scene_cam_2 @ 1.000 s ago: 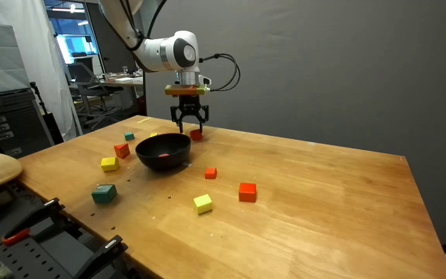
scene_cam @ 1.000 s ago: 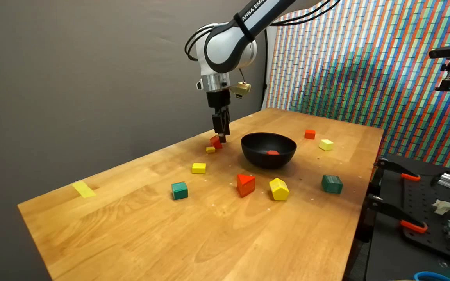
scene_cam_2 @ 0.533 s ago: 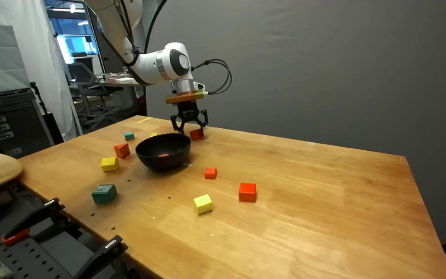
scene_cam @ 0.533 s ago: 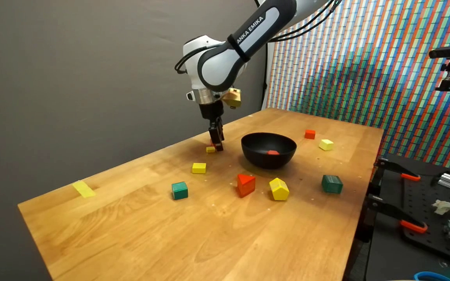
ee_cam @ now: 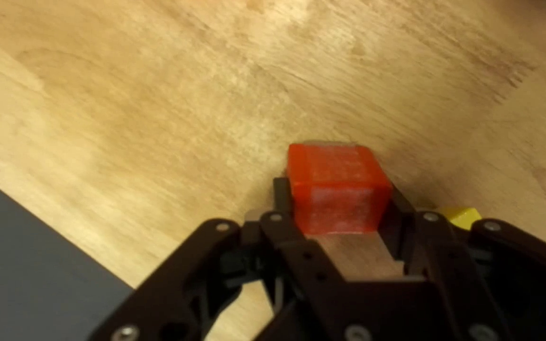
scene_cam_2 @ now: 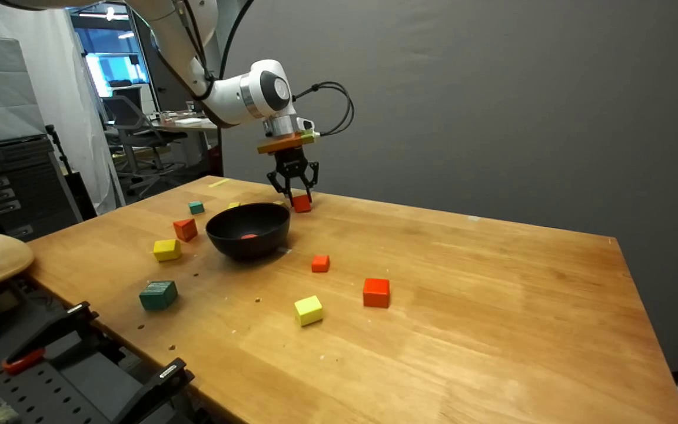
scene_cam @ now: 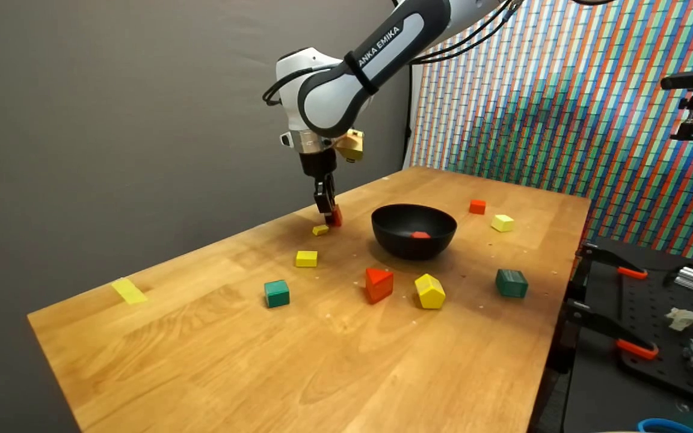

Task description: Pick up all the blocks from the table and put them in the black bowl.

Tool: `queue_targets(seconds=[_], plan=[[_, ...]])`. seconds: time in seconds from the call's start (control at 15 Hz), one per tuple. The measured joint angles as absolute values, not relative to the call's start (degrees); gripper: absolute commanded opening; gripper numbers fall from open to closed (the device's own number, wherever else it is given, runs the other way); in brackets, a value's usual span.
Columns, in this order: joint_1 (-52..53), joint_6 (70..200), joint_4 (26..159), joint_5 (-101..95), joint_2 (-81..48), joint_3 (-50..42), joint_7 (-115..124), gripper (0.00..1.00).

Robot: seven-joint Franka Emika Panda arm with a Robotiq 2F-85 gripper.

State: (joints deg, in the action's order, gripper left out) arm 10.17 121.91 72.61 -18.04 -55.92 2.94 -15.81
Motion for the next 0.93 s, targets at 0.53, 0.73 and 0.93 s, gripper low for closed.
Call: queue_targets(seconds=[0.53,0.73,0.93], plan=[[7.82,116.8,80.14,-14.64,-44.22,3.59,-14.17,0.23],[7.67,113.54,88.17,-12.56,-35.88,3.57,-10.17,0.23],[6.64,112.73,97.31,-6.28,-29.65,4.03,-7.97,0.23]])
